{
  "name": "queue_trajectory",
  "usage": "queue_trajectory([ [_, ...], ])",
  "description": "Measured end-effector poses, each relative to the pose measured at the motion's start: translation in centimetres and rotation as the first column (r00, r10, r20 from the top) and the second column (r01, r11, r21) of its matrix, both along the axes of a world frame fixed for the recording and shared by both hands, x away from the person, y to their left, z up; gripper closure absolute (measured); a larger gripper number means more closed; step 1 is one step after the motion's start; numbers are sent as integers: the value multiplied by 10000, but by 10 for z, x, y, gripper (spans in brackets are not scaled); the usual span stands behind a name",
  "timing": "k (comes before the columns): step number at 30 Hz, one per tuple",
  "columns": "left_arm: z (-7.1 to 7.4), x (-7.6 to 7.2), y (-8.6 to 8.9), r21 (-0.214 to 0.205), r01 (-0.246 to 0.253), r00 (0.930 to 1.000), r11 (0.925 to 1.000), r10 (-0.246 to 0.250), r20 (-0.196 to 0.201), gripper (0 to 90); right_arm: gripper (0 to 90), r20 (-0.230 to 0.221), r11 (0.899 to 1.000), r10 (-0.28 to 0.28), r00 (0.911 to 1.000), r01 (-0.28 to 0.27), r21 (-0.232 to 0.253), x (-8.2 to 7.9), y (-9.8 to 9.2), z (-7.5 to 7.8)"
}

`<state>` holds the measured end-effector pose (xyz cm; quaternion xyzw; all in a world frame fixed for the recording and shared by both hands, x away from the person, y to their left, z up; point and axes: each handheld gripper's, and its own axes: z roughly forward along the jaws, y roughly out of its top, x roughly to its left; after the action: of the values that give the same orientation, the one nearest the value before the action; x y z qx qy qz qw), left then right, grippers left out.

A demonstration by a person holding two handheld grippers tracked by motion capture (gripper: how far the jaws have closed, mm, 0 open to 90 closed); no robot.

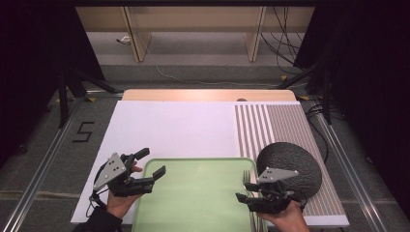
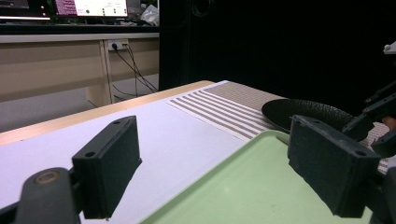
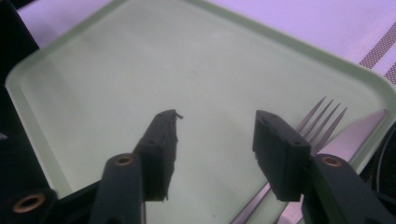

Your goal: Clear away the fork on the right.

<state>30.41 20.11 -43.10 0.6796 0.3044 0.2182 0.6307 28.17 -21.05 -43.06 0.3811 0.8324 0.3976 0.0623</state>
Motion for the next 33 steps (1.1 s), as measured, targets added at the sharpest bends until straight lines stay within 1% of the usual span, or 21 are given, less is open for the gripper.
queue_trajectory([
  [2,0,0,0,-9,-3,10000,10000,3,1,166,464,-1,9993,-140,9999,140,333,1,-3,1],
  [3,0,0,0,-7,-1,10000,10000,1,4,166,440,-120,9984,-153,9998,160,539,1,-4,2],
  [4,0,0,0,-6,4,10000,10000,-4,1,166,425,-183,9981,-187,9997,197,586,2,-5,2],
  [5,0,0,0,-3,9,10000,10000,-9,2,167,409,-166,9981,-315,9994,324,531,1,-5,2],
  [7,0,0,0,11,13,10000,10000,-13,10,167,386,-179,9980,-359,9992,368,516,2,-6,2],
  [10,0,0,0,-8,8,10000,10000,-8,-2,166,360,-164,9964,-508,9986,518,670,2,-7,3],
  [13,0,0,0,-10,9,10000,10000,-9,-8,166,349,-196,9940,-657,9976,672,864,3,-9,3],
  [17,0,0,0,-18,5,10000,10000,-5,-17,166,327,-286,9933,-770,9966,792,842,4,-11,2],
  [20,0,1,0,-33,1,10000,10000,-1,-27,166,316,-285,9904,-939,9952,963,996,5,-14,3],
  [26,0,1,0,-66,-1,10000,10000,0,-49,166,289,-485,9808,-1349,9897,1403,1351,7,-24,3],
  [28,0,1,0,-58,10,10000,10000,-10,-48,166,289,-472,9761,-1535,9870,1589,1485,8,-28,4],
  [30,0,2,0,-42,20,10000,10000,-20,-62,166,279,-406,9687,-1792,9830,1835,1673,8,-34,5],
  [31,0,2,-1,-39,20,10000,10000,-21,-80,166,274,-418,9673,-1823,9824,1868,1716,8,-35,6],
  [33,0,2,-1,-62,29,10000,10000,-29,-67,165,262,-426,9617,-2056,9777,2099,1762,9,-40,5],
])
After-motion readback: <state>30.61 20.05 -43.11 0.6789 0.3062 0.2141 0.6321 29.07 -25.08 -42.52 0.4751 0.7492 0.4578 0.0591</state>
